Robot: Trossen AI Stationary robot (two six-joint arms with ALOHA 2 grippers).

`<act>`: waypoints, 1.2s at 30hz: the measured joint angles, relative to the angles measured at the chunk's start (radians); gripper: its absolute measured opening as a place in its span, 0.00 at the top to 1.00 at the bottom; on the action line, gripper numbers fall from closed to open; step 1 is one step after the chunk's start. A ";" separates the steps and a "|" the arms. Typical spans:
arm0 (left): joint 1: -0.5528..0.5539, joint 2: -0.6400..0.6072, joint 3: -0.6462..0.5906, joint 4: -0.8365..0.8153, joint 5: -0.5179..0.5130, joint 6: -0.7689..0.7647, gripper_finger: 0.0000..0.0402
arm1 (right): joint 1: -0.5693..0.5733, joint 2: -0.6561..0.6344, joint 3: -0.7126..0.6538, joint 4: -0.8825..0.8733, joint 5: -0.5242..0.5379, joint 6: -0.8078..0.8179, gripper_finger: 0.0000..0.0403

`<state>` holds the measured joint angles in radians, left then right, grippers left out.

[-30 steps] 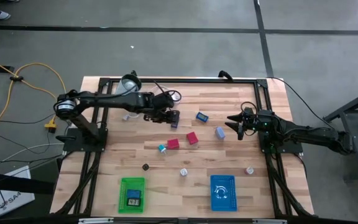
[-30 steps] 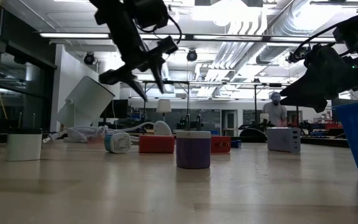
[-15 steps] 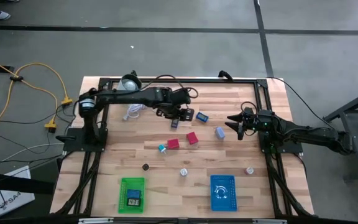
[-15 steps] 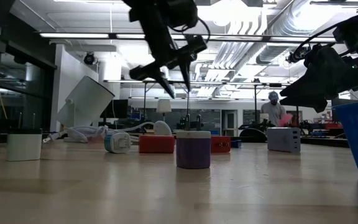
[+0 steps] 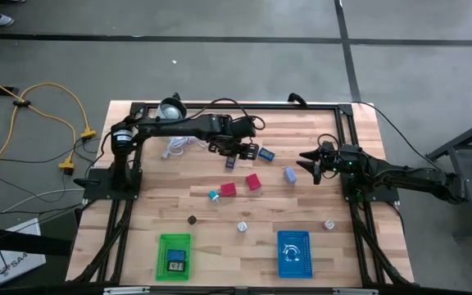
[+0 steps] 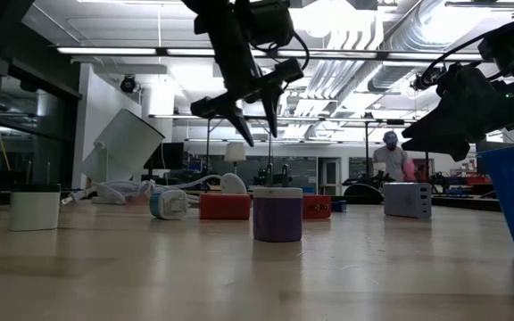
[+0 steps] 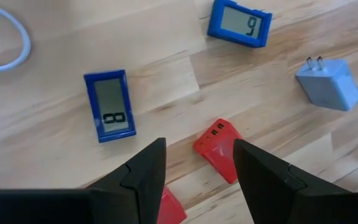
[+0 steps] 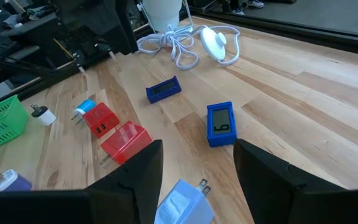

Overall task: Pick & Place Office items
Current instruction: Put the left blue digital clock into the green bin

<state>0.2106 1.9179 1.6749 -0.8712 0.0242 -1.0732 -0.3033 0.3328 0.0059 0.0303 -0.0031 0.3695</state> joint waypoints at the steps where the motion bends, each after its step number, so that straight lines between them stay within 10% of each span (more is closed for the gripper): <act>1: 0.002 0.000 0.000 -0.004 0.000 0.000 0.55 | 0.000 0.000 0.000 0.000 0.000 0.000 0.54; 36: -0.002 0.076 -0.003 -0.118 -0.131 0.063 0.55 | 0.000 0.000 0.000 0.000 -0.001 0.000 0.54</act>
<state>0.2082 1.9941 1.6718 -0.9897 -0.1070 -1.0098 -0.3031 0.3328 0.0059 0.0303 -0.0036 0.3693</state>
